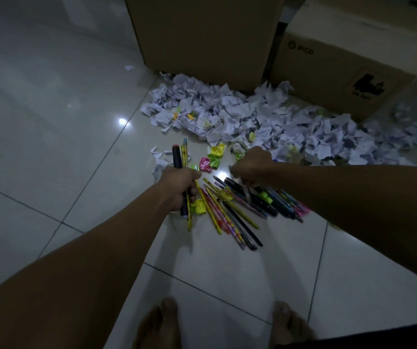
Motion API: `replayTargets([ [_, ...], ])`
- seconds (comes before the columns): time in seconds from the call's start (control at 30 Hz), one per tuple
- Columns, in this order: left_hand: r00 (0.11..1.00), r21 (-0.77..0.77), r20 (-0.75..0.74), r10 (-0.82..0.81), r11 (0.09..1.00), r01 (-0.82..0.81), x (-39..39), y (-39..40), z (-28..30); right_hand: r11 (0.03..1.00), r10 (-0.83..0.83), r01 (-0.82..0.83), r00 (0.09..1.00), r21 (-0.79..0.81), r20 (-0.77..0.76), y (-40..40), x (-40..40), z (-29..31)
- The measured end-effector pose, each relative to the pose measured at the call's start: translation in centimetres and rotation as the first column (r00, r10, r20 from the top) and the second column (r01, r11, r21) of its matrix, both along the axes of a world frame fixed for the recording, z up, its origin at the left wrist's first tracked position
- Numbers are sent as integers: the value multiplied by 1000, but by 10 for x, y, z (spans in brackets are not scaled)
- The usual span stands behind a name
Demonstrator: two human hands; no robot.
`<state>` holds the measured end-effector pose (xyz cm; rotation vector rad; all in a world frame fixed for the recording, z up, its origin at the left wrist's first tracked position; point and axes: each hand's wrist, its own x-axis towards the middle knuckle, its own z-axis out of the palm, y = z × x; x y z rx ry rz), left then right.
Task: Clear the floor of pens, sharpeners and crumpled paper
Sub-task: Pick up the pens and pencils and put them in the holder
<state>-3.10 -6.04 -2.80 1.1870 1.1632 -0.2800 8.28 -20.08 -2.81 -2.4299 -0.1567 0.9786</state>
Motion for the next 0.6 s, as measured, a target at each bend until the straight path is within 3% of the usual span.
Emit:
replayTargets([
  [0.07, 1000, 17, -10, 5, 1000, -5, 2, -4, -2, 994, -77, 83, 992, 65, -96, -1, 2, -1],
  [0.13, 1000, 30, -15, 3, 1000, -2, 4, -8, -6, 998, -20, 24, 998, 57, -60, -6, -2, -2],
  [0.2, 1000, 30, -15, 1, 1000, -1, 7, -10, -7, 982, 185, -180, 979, -59, 91, -15, -7, -6],
  [0.3, 1000, 31, 5, 4, 1000, -4, 11, -12, -7, 883, 449, -395, 869, -254, 209, -27, -15, -9],
  [0.6, 1000, 4, 10, 22, 1000, -22, 6, -2, -5, 784, 576, -444, 781, -434, 241, -24, -23, -20],
])
